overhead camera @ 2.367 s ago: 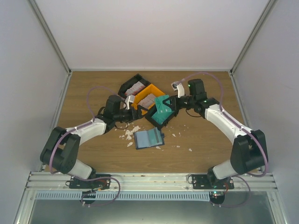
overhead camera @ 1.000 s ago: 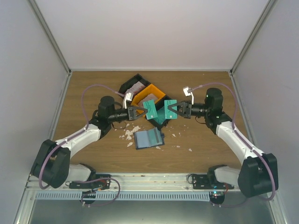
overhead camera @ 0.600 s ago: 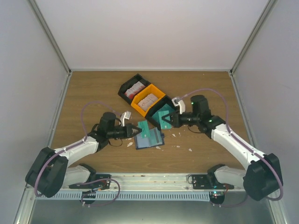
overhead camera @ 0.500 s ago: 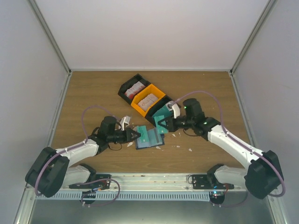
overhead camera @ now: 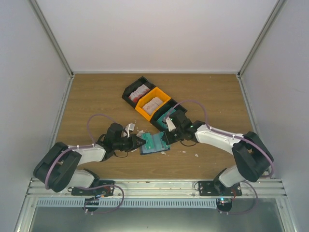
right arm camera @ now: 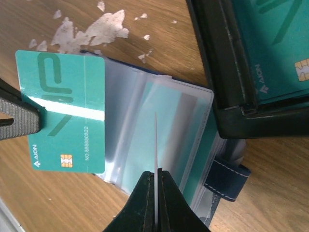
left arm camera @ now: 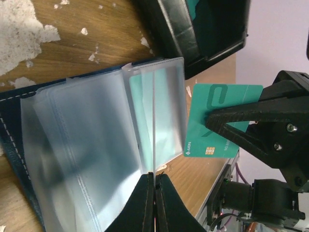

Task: Put the credit cards into the card holder
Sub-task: Adjust the storage box at the center of the board.

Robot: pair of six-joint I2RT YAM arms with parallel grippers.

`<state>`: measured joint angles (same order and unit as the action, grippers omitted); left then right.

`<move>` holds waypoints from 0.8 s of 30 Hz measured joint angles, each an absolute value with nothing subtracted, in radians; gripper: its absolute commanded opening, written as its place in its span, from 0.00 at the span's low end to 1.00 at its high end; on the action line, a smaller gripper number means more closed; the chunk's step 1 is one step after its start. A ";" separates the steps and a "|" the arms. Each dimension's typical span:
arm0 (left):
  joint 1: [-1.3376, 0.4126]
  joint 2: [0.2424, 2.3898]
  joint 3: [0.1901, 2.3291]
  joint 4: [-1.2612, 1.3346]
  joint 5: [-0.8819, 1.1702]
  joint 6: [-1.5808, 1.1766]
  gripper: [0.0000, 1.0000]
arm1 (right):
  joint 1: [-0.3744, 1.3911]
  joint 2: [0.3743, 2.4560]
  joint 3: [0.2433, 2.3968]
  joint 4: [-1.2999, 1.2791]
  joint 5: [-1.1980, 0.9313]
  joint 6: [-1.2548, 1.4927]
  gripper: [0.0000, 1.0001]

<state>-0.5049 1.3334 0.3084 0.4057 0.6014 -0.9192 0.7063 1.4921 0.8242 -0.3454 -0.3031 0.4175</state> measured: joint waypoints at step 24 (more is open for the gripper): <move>-0.510 1.532 0.308 0.595 0.650 -0.978 0.00 | 0.720 1.576 0.845 -0.385 -0.207 0.488 0.01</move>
<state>-0.5102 1.5322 0.3084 0.5949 0.6498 -0.9779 0.7200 1.5757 0.8448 -0.3855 -0.2070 0.4877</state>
